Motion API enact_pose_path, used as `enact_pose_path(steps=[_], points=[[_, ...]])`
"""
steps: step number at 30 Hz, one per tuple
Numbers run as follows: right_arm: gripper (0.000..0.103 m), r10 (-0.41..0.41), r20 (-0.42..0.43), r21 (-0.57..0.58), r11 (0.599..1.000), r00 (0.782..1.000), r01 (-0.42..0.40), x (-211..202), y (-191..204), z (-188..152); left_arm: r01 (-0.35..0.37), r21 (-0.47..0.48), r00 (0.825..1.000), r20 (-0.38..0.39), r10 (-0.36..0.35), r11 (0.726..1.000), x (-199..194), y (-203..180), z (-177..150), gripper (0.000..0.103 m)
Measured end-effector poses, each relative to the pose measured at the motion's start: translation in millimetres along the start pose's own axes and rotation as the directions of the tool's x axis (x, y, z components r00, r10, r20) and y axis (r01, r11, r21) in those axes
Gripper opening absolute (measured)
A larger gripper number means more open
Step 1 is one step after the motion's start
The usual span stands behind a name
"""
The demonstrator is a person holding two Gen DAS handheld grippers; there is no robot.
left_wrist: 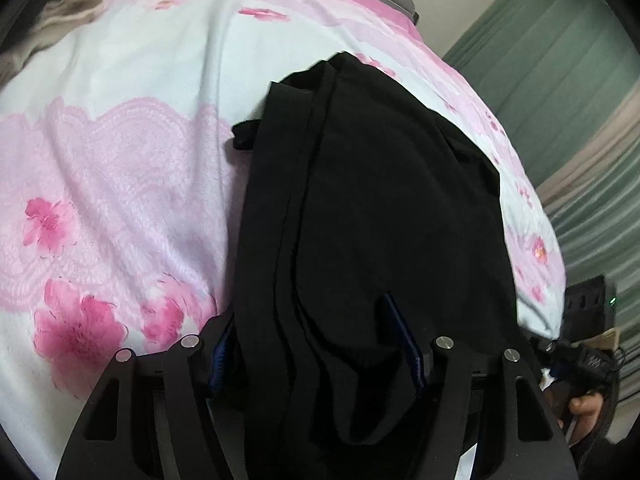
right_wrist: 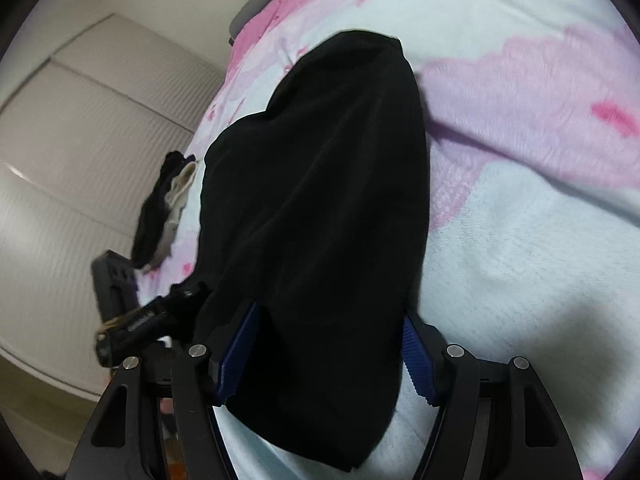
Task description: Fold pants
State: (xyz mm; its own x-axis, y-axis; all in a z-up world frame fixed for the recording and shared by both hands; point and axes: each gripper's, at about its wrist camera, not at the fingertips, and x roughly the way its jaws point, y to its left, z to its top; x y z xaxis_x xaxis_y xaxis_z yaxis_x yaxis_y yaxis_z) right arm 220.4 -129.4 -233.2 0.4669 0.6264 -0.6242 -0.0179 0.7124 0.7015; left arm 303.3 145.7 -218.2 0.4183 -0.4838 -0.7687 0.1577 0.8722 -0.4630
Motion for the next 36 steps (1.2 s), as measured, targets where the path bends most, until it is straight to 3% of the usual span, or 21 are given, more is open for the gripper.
enact_pose_path(steps=[4,7,9,11,13,15,17,21,28,36], points=[[0.06,-0.006,-0.05,0.02,1.0,0.999,0.007,1,-6,2,-0.054,0.04,0.998,0.034,0.053,0.998,-2,-17,-13,0.063],[0.058,0.01,-0.046,0.034,0.999,0.999,-0.009,1,-7,1,-0.01,0.025,0.999,0.034,0.009,1.0,-5,-29,-16,0.059],[0.049,0.045,-0.057,0.013,0.999,0.997,-0.044,3,0,0,0.028,0.016,0.999,0.022,-0.028,0.999,-5,-33,-18,0.058],[0.049,0.047,-0.066,-0.018,0.999,0.997,-0.048,5,9,-1,0.002,0.038,1.0,0.015,-0.002,0.999,1,-36,-19,0.058],[0.039,0.063,-0.089,-0.03,0.997,0.994,-0.066,10,13,-1,0.006,0.009,1.0,0.01,-0.006,1.0,5,-27,-15,0.047],[0.022,0.097,-0.109,0.014,0.995,0.989,-0.096,16,9,1,0.051,-0.052,0.999,0.022,-0.049,0.997,-2,-16,-10,0.034],[0.015,0.137,-0.102,0.04,0.99,0.985,-0.134,16,7,6,0.059,-0.044,0.997,0.043,-0.057,0.997,-13,-14,-5,0.027],[0.012,0.18,-0.075,0.002,0.984,0.981,-0.181,1,23,9,0.043,0.043,0.997,0.06,-0.046,0.998,-38,-28,2,0.019],[0.011,0.225,-0.003,-0.102,0.969,0.974,-0.224,-43,74,31,0.048,0.113,0.994,0.097,-0.059,0.992,-82,-57,27,0.016],[0.011,0.242,0.034,-0.221,0.948,0.97,-0.229,-75,136,51,0.045,0.12,0.982,0.176,-0.066,0.992,-147,-65,55,0.014]])
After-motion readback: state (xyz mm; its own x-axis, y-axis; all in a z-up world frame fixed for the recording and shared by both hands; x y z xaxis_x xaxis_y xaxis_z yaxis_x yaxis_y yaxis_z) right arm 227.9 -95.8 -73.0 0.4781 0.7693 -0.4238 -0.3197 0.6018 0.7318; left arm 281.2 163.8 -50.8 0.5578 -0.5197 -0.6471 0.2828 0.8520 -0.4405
